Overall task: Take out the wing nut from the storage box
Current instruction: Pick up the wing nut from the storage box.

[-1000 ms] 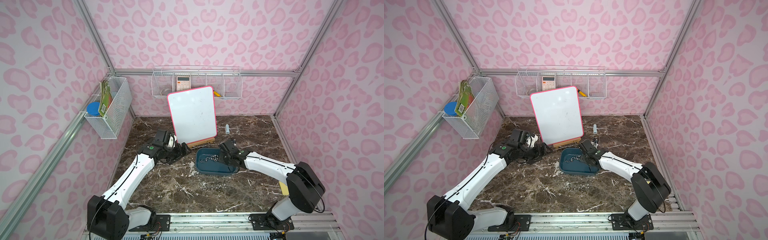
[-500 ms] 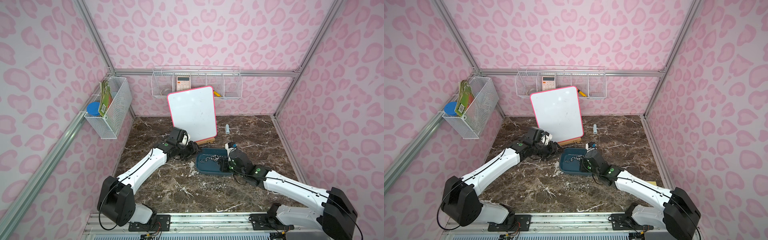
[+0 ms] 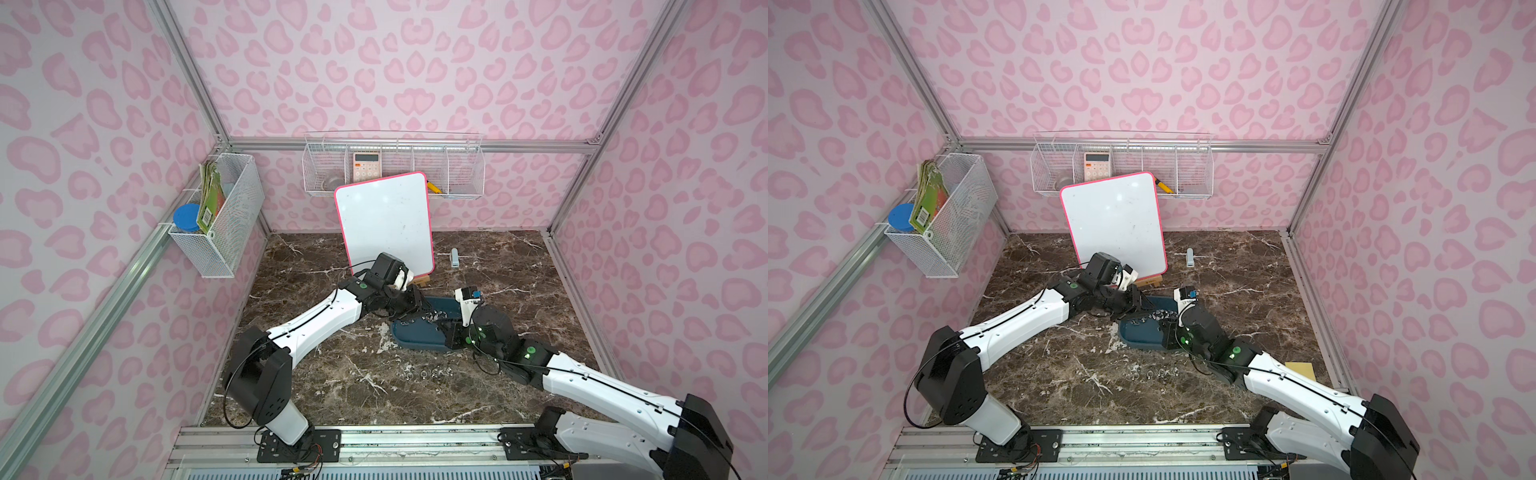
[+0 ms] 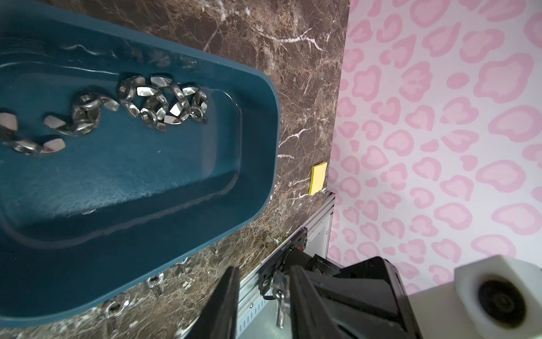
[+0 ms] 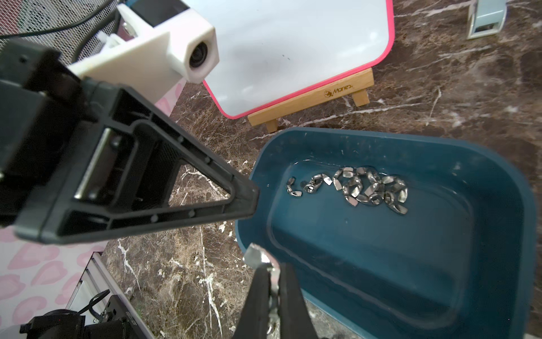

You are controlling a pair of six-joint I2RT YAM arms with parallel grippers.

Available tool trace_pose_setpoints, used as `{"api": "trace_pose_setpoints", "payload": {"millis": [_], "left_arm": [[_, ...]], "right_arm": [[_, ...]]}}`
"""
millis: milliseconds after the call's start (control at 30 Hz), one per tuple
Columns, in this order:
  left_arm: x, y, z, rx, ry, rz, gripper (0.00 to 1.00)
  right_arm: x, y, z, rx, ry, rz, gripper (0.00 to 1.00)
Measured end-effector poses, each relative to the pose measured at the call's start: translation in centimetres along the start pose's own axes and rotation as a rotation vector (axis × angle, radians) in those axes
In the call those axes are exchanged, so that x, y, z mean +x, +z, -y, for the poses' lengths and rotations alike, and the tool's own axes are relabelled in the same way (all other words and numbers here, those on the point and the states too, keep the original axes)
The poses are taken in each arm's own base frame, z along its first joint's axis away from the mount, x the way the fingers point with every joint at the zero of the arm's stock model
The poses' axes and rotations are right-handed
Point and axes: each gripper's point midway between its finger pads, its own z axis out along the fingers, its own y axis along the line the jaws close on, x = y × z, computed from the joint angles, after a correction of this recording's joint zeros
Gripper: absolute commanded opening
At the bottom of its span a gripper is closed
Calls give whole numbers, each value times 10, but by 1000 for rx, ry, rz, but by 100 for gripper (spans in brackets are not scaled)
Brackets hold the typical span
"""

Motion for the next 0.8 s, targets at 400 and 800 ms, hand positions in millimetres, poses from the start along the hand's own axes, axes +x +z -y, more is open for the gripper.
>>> {"api": "trace_pose_setpoints", "payload": {"millis": [400, 800], "left_arm": [[11, 8, 5, 23, 9, -48, 29], [15, 13, 13, 46, 22, -79, 5]], "right_arm": [[-1, 2, 4, 21, 6, 11, 4], [-3, 4, 2, 11, 6, 18, 4]]}}
